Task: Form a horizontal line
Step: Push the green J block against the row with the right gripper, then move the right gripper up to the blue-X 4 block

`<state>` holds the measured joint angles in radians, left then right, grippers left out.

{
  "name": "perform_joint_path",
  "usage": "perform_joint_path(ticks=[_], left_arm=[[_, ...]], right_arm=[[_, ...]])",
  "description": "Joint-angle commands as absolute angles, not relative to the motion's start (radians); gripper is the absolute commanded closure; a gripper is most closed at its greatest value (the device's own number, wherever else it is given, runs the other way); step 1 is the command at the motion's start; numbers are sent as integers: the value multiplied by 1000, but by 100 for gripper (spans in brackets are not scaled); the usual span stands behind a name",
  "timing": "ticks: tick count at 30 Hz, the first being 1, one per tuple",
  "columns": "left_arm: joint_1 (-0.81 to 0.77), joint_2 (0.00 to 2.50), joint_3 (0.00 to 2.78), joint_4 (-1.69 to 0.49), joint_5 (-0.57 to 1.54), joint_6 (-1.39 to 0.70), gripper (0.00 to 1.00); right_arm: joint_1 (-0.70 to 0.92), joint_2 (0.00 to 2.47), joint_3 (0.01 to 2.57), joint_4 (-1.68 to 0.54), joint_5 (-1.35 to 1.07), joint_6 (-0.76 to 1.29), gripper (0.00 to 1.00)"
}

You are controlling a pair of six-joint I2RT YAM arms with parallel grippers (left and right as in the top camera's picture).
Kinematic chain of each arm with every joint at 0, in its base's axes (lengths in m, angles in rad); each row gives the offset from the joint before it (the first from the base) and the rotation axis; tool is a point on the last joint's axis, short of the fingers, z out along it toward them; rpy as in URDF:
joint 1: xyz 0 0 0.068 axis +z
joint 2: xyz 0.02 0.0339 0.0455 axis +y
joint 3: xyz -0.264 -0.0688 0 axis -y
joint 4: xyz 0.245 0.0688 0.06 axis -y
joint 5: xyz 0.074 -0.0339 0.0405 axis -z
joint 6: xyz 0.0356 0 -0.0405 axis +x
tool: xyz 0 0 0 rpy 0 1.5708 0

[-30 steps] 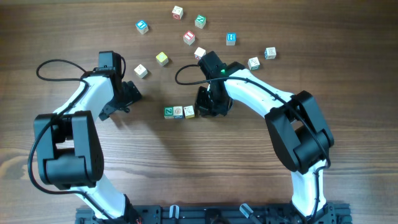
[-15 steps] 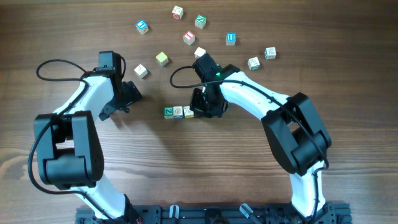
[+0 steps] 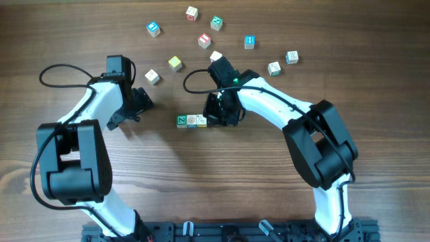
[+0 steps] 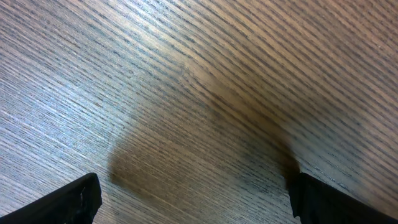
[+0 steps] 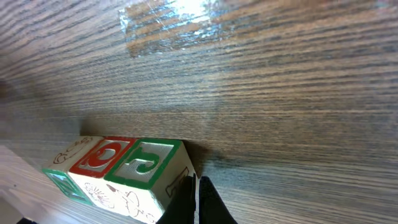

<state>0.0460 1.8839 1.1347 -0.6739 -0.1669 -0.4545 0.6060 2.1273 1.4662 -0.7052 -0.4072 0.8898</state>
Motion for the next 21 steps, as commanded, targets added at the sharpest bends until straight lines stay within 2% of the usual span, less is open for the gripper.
perform_joint_path(ticks=[1, 5, 9, 12, 13, 15, 17, 19, 20, 21], left_arm=[[43, 1895, 1130, -673, -173, -457, 0], [43, 1895, 1130, -673, -173, -457, 0], [43, 1895, 1130, -673, -173, -457, 0], [43, 1895, 1130, -673, -173, -457, 0], [43, 1895, 1130, -673, -173, -457, 0], [43, 1895, 1130, -673, -173, -457, 0], [43, 1895, 1130, -673, -173, -457, 0], [43, 1895, 1130, -673, -173, -457, 0], [43, 1895, 1130, -673, -173, -457, 0], [43, 1895, 1130, -673, -173, -457, 0]], right_arm=[[611, 2151, 1460, -692, -427, 901, 95], [611, 2151, 1460, -709, -395, 888, 94], [602, 2151, 1460, -760, -150, 781, 91], [583, 2151, 1460, -738, -146, 728, 92], [575, 2151, 1460, -730, -166, 699, 96], [560, 2149, 1472, -724, -225, 613, 94], [526, 2132, 1568, -810, -288, 489, 81], [485, 2116, 1774, -965, -268, 389, 61], [468, 2116, 1903, -1044, -246, 359, 39], [455, 2116, 2045, -1110, -204, 311, 12]])
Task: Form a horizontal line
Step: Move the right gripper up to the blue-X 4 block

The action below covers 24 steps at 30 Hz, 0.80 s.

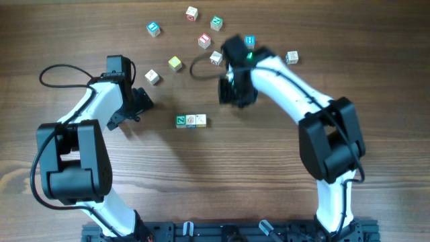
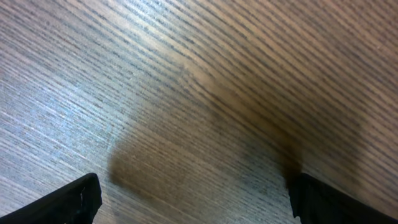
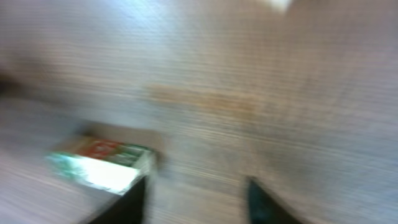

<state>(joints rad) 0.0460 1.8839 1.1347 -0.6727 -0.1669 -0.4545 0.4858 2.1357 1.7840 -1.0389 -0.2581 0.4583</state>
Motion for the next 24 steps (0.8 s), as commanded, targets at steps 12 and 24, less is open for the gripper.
perform_joint_path(ticks=[12, 24], left_arm=[[43, 1895, 1130, -673, -173, -457, 0], [43, 1895, 1130, -673, -173, -457, 0]], right_arm=[[441, 2309, 2376, -892, 52, 184, 0], [442, 2590, 2365, -948, -105, 184, 0]])
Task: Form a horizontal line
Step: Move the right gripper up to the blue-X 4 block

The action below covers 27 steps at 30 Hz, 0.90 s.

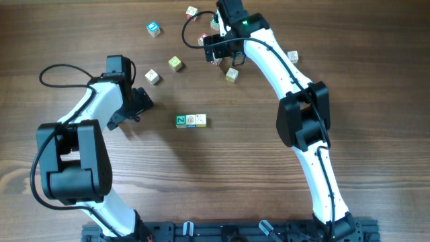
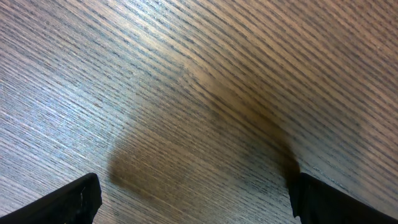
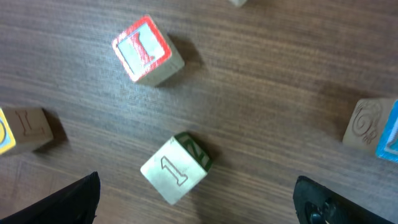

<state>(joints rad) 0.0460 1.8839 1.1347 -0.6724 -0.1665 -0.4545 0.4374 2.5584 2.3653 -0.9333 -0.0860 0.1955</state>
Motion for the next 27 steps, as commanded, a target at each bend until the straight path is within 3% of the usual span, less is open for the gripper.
perform_joint_path(ticks=[1, 14, 19, 26, 27], left_arm=[[43, 1895, 1130, -673, -173, -457, 0], [43, 1895, 1130, -673, -173, -457, 0], [43, 1895, 1130, -673, -173, -457, 0], [43, 1895, 1130, -673, -173, -457, 0], [43, 1895, 1130, -673, -173, -457, 0]], right_arm=[[442, 2596, 2365, -952, -105, 184, 1], [445, 2600, 2349, -1252, -90, 224, 0], [445, 2600, 2349, -1222, -60, 459, 0], [445, 2600, 2348, -1217, -89, 471, 0], [445, 2600, 2348, -1217, -90, 476, 6]])
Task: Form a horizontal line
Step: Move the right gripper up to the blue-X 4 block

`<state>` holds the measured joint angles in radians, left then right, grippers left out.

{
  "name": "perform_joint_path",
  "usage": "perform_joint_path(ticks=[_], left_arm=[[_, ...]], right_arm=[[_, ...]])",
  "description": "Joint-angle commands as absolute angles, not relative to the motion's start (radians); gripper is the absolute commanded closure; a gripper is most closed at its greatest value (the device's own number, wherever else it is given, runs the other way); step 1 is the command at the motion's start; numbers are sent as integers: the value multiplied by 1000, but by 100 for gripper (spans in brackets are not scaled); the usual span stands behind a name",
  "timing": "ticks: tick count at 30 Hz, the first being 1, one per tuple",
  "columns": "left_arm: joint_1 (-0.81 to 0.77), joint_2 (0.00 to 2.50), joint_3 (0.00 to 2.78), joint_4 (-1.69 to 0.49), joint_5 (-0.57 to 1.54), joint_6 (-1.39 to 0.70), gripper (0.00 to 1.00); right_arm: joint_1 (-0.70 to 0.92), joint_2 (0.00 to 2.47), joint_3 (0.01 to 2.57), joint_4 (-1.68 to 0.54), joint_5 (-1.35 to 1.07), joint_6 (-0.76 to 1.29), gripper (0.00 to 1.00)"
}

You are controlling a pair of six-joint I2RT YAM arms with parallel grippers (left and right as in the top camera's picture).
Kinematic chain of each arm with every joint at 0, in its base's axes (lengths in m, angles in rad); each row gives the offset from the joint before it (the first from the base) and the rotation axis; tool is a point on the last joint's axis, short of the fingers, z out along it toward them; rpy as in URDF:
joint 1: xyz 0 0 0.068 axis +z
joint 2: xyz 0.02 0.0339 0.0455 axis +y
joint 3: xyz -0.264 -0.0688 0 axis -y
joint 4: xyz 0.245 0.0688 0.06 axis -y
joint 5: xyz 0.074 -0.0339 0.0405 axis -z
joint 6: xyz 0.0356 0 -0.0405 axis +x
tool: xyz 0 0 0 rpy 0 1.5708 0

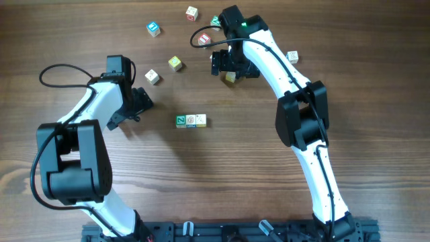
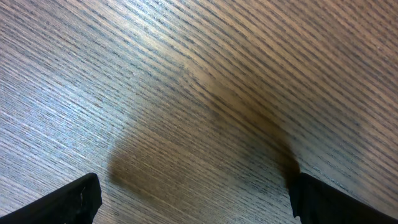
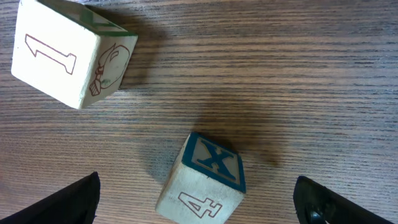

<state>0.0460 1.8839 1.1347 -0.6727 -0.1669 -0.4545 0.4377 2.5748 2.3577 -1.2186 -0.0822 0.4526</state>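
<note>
A short row of three blocks [image 1: 191, 120], green one at its left end, lies mid-table. My right gripper [image 1: 227, 65] hangs low and open behind and to the right of the row. In the right wrist view a block with a blue X and a 4 [image 3: 208, 180] sits between the spread fingers of the right gripper [image 3: 199, 208], apart from both. A block with a 1 [image 3: 68, 53] lies just beyond it. My left gripper [image 1: 138, 101] is left of the row, open over bare wood, as the left wrist view of the left gripper [image 2: 196, 202] also shows.
Loose blocks lie scattered along the far side: a blue one [image 1: 154, 28], a white one [image 1: 192, 12], a red one [image 1: 204, 38], a yellow one [image 1: 175, 63], a pale one [image 1: 152, 76] and one to the right [image 1: 292, 57]. The right arm crosses the far right.
My right gripper has moved from over the red and 1 blocks nearer and lower, and the X block now stands between its open fingers. The left arm and the row are unchanged.
My right gripper was shut, low at the right end of the three-block row. Then it was away from the row, open, toward the far side. Then it was high over the far cluster. Now it is low around the X block. The left gripper stayed open and still.
</note>
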Motion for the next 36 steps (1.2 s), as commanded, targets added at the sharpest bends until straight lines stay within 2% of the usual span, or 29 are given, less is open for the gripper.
perform_joint_path(ticks=[1, 5, 8, 12, 17, 19, 20, 21, 23, 30, 36], left_arm=[[43, 1895, 1130, -673, -173, -457, 0], [43, 1895, 1130, -673, -173, -457, 0], [43, 1895, 1130, -673, -173, -457, 0], [43, 1895, 1130, -673, -173, -457, 0], [43, 1895, 1130, -673, -173, -457, 0], [43, 1895, 1130, -673, -173, -457, 0], [43, 1895, 1130, -673, -173, -457, 0], [43, 1895, 1130, -673, -173, -457, 0], [43, 1895, 1130, -673, -173, -457, 0], [43, 1895, 1130, -673, -173, -457, 0], [43, 1895, 1130, -673, -173, -457, 0]], right_arm=[[445, 2600, 2348, -1219, -88, 498, 11], [445, 2600, 2348, -1220, -81, 579, 32], [445, 2600, 2348, -1243, -78, 577, 53], [445, 2600, 2348, -1258, -78, 576, 68], [446, 2600, 2348, -1258, -79, 541, 72], [445, 2600, 2348, -1259, -78, 464, 55], [445, 2600, 2348, -1259, -78, 453, 51], [445, 2600, 2348, -1258, -78, 452, 52], [445, 2600, 2348, -1258, -78, 452, 72], [443, 2556, 2370, -1275, -78, 417, 72], [443, 2268, 2377, -1366, -75, 371, 72]])
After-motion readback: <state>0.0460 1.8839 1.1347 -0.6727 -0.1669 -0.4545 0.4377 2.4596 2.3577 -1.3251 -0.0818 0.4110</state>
